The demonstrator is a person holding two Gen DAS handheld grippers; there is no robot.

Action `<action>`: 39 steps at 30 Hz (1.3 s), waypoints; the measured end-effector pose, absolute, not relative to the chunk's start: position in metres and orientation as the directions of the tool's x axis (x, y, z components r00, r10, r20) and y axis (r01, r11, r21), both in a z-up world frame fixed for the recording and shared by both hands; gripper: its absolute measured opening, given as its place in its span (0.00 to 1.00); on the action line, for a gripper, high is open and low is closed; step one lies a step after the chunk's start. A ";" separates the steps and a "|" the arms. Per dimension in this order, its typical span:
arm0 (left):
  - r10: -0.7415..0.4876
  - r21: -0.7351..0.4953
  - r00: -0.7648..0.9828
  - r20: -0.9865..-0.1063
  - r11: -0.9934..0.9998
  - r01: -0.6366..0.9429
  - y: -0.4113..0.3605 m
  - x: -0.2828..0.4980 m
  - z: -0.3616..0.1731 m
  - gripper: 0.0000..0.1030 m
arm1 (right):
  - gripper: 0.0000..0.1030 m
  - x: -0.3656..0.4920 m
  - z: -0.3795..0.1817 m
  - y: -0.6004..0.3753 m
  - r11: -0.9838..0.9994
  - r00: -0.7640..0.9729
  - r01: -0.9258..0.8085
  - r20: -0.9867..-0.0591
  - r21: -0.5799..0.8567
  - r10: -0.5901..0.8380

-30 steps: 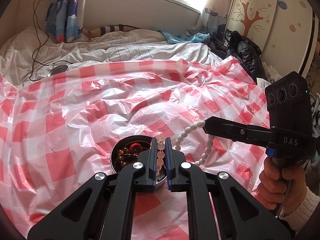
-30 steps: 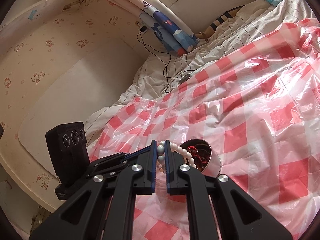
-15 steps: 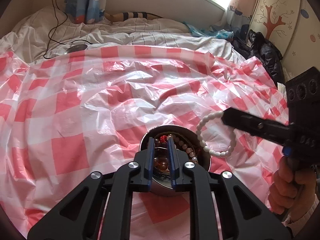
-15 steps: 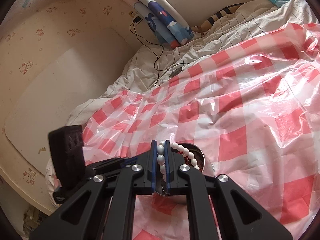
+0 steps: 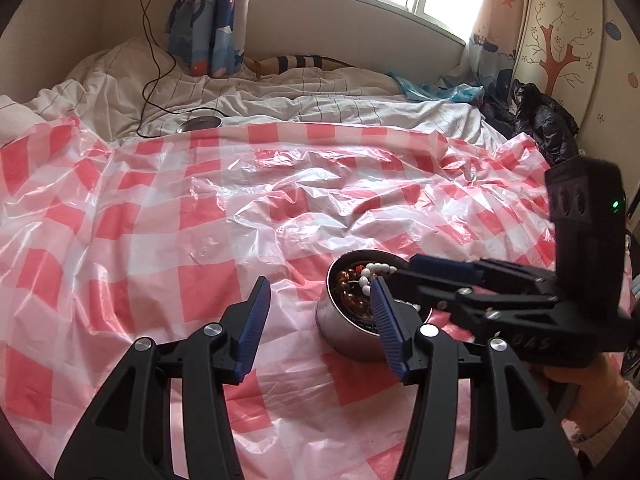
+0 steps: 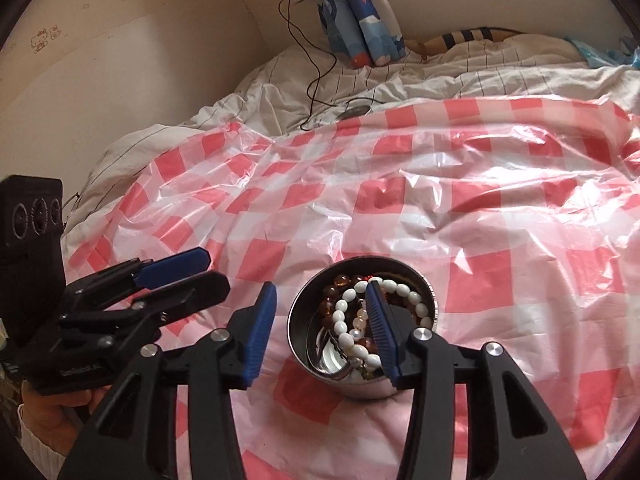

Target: Organize jewelry

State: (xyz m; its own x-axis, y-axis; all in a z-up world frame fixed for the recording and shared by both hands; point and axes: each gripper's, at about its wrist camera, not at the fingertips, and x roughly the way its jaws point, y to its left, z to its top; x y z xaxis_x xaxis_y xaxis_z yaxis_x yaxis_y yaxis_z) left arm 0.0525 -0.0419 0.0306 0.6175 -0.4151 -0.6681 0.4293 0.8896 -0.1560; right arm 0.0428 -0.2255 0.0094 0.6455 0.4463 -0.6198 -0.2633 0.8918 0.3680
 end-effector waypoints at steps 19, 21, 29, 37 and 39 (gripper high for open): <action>-0.205 -0.004 0.667 -0.717 0.957 0.290 -0.068 0.024 -0.006 0.88 | 0.84 -0.029 0.000 -0.268 0.981 0.741 0.037 -0.664 0.191 0.101; -0.193 0.003 0.670 -0.717 0.960 0.279 -0.068 0.025 -0.005 0.89 | 0.87 -0.028 0.000 -0.268 0.981 0.738 0.045 -0.668 0.189 0.094; -0.196 0.007 0.680 -0.707 0.959 0.284 -0.070 0.023 0.000 0.92 | 0.90 -0.027 -0.001 -0.258 0.988 0.733 0.034 -0.676 0.154 0.080; -0.204 0.004 0.682 -0.703 0.957 0.291 -0.072 0.019 0.005 0.93 | 0.90 -0.029 0.000 -0.252 0.993 0.738 0.023 -0.672 0.115 0.061; -0.201 0.010 0.686 -0.699 0.957 0.290 -0.072 0.017 0.006 0.93 | 0.91 -0.030 0.001 -0.251 0.993 0.744 0.023 -0.665 0.114 0.059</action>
State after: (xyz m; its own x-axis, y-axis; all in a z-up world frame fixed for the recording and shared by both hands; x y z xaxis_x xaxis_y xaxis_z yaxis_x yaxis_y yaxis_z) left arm 0.0173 -0.0719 0.0061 0.6862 -0.2008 -0.6991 0.2905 0.9568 0.0104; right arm -0.0297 -0.2514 0.0012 0.7441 0.0591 -0.6655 0.0230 0.9932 0.1138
